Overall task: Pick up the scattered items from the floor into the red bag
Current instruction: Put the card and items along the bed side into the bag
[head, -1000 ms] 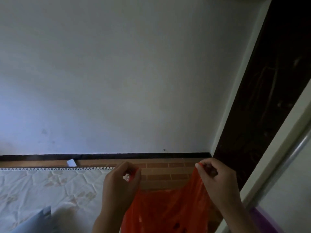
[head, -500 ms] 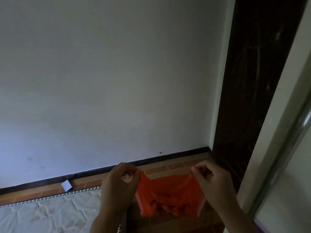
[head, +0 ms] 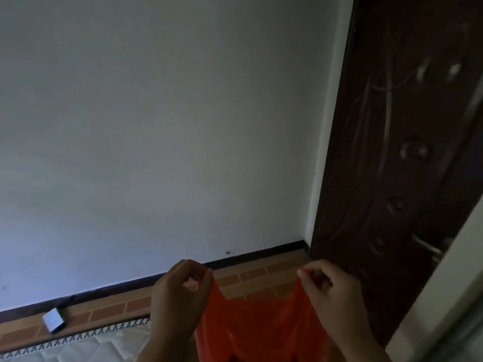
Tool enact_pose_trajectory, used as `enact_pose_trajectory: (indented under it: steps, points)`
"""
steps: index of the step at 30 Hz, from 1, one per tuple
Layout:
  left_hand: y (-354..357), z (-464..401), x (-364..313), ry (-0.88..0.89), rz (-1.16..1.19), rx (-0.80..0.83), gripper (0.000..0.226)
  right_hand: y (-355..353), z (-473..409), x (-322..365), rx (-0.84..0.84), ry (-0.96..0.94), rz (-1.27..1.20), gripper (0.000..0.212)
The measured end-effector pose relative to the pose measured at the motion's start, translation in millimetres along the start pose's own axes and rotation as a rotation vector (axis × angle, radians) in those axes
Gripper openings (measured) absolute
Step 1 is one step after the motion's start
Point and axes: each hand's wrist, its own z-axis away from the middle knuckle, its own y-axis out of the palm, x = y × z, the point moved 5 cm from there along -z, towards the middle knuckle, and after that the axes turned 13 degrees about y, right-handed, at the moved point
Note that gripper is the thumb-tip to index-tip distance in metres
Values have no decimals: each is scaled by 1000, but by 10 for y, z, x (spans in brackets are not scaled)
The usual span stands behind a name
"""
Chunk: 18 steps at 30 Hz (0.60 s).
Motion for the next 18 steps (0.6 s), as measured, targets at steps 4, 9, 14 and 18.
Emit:
enact_pose_trajectory:
  steps: [4,9,14,18]
  points:
    - [279,-394,473,-22,63,17,30,307,-456,40,-54,-11,27,26]
    - [358,-1034,1160,-43,79,30,33,937,-1085,310,-95,-24,61,25]
    - [331,-1553,1882,-61,83,33,33,1535,-1550,618,-106,-70,78,21]
    - [349,-1848,2319,-55,107,9,31,1911,-1799,739,-102,-70,98,18]
